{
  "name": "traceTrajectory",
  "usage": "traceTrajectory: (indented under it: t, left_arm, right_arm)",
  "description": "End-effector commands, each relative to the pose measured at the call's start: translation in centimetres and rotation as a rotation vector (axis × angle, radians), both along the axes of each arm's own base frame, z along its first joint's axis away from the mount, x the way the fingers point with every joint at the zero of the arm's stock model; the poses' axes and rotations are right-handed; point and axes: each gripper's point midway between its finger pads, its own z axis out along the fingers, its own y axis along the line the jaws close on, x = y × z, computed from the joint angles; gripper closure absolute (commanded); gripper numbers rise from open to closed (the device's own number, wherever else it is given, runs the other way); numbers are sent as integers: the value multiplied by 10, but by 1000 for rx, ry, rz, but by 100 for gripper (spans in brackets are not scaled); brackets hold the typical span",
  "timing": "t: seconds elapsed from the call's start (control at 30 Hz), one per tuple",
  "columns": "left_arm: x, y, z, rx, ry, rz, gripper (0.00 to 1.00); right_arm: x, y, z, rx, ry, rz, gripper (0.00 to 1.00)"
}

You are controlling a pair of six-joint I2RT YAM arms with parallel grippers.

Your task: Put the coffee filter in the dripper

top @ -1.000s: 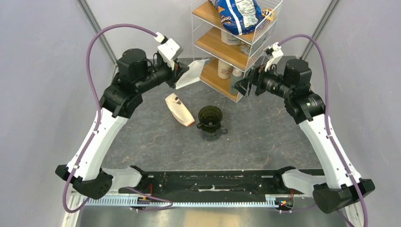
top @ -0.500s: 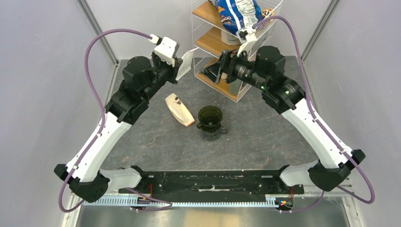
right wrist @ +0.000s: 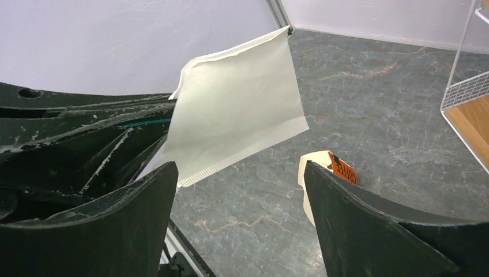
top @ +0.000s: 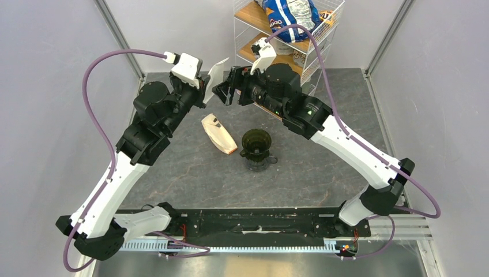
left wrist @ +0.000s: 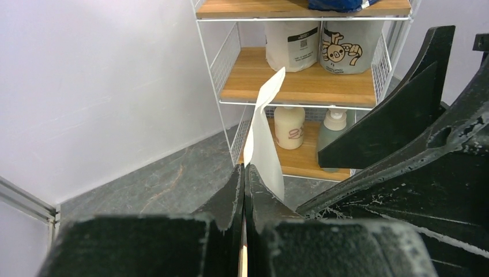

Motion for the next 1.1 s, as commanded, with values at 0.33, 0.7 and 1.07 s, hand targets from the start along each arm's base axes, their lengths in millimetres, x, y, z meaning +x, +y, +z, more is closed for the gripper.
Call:
traceTrajectory:
  t: [0.33,0.7,1.07]
  left_arm:
    - [3,-5,-1,-3,-37,-14,98]
    - [8,-10,-1,5,-42,-14,98]
    - [4,-9,2,-2,-51,-22,98]
  right_arm:
    - [12,-6,54,106,-102,-137,10]
    - [25,-10,34,11,-93,-235,17]
    - [25,-24,8,-99,-91,-266,25]
